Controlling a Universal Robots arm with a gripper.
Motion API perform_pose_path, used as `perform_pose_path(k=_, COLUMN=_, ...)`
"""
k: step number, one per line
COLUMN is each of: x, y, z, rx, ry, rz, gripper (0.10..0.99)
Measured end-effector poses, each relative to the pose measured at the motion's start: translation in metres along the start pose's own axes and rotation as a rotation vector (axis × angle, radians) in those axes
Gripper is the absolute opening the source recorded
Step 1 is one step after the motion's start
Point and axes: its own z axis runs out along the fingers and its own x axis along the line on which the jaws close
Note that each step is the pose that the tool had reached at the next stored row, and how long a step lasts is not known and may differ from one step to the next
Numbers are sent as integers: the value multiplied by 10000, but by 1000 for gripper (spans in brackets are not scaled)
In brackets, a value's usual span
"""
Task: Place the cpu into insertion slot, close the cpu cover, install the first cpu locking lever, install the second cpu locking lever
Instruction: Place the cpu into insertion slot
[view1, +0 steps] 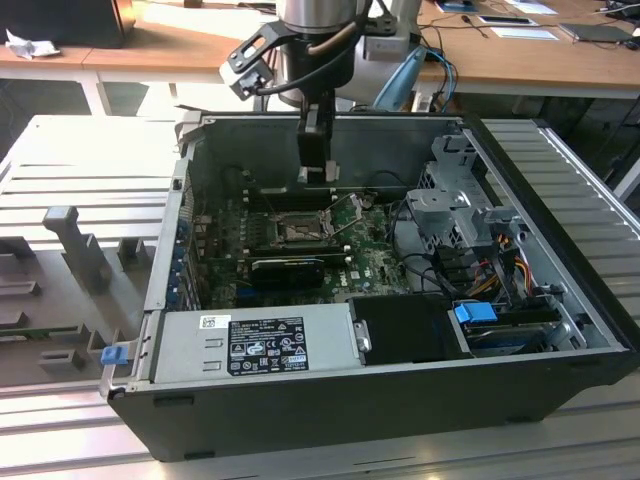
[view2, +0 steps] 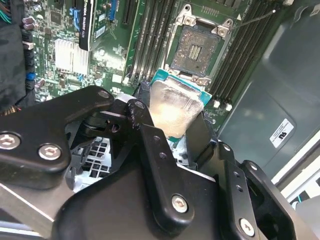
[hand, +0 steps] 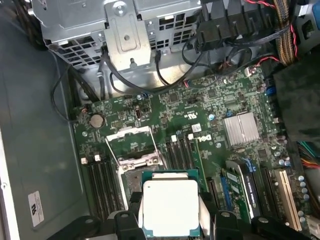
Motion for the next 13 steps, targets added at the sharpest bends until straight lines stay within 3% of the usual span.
perform_pose_path(k=9, x=6, y=-6, z=42, rx=-30, ry=-104, rz=1143, gripper=529)
perform_pose_path(k=11, x=12, y=-11, z=94, rx=-26, ry=-87, rz=937, gripper=529)
perform_pose_path(k=13, x=10, y=-16, z=143, rx=-10, ry=-31, rz=257, gripper=529)
